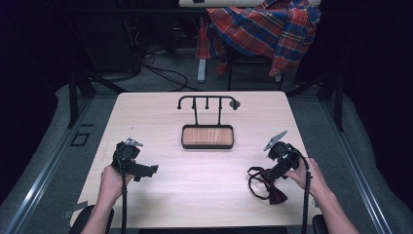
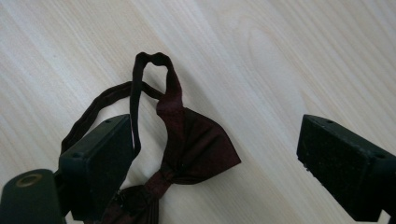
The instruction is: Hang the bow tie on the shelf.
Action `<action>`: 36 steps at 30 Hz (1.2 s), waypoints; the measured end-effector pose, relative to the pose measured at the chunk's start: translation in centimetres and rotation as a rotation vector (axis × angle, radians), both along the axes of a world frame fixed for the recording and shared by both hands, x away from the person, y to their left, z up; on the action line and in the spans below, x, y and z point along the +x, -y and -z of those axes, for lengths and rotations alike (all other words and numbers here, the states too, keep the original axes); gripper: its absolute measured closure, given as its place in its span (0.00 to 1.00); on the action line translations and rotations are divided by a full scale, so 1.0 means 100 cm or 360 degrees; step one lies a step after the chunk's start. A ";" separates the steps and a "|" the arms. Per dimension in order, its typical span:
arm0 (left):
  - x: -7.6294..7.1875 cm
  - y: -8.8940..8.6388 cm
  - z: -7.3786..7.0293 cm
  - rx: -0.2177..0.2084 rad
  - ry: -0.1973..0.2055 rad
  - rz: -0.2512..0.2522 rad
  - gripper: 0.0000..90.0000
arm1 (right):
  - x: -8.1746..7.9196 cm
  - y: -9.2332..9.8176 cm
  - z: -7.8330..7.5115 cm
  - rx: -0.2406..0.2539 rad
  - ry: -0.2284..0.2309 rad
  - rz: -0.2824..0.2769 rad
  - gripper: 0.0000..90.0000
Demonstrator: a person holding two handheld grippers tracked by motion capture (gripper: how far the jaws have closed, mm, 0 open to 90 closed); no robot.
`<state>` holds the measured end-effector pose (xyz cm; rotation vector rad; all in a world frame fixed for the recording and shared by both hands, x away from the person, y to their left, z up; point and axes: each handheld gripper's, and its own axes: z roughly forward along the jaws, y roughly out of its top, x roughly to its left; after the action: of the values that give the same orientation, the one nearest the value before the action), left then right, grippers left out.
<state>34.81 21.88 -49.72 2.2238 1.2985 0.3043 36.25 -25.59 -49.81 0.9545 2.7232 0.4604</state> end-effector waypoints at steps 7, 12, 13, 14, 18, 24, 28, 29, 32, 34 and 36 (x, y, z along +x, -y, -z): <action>0.000 0.001 0.000 -0.0001 -0.0005 0.0005 0.00 | 0.001 -0.009 0.007 -0.0032 -0.0012 -0.0035 0.32; 0.000 0.002 0.000 0.0001 -0.0009 0.0009 0.00 | 0.003 -0.011 0.011 -0.0038 -0.0023 -0.0050 0.46; 0.000 0.003 0.001 0.0003 -0.0013 0.0010 0.00 | 0.003 -0.012 0.014 -0.0052 -0.0039 -0.0072 0.50; 0.000 0.003 0.001 0.0003 -0.0013 0.0010 0.00 | 0.003 -0.012 0.014 -0.0052 -0.0039 -0.0072 0.50; 0.000 0.004 0.001 0.0016 -0.0014 0.0022 0.00 | 0.005 -0.018 0.019 -0.0099 -0.0060 -0.0138 0.61; 0.000 0.003 0.001 0.0018 -0.0014 0.0016 0.00 | 0.008 -0.025 0.026 -0.0163 -0.0098 -0.0218 0.79; 0.000 0.004 0.001 0.0020 -0.0010 0.0018 0.00 | 0.008 -0.028 0.032 -0.0183 -0.0109 -0.0213 0.91; 0.000 0.004 0.001 0.0021 -0.0010 0.0018 0.00 | 0.008 -0.028 0.033 -0.0201 -0.0113 -0.0200 0.94; -0.001 0.004 0.001 0.0019 -0.0006 0.0015 0.00 | 0.009 -0.029 0.034 -0.0218 -0.0091 -0.0157 0.96; -0.001 0.003 0.001 0.0015 -0.0005 0.0008 0.00 | 0.011 -0.028 0.034 -0.0234 -0.0087 -0.0096 0.96; 0.000 0.003 0.001 0.0019 -0.0008 0.0011 0.00 | 0.014 -0.025 0.034 -0.0265 -0.0091 -0.0030 0.96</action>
<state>34.77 21.59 -49.80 2.2395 1.2948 0.3049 37.70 -23.10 -53.25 0.9121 2.7712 0.2079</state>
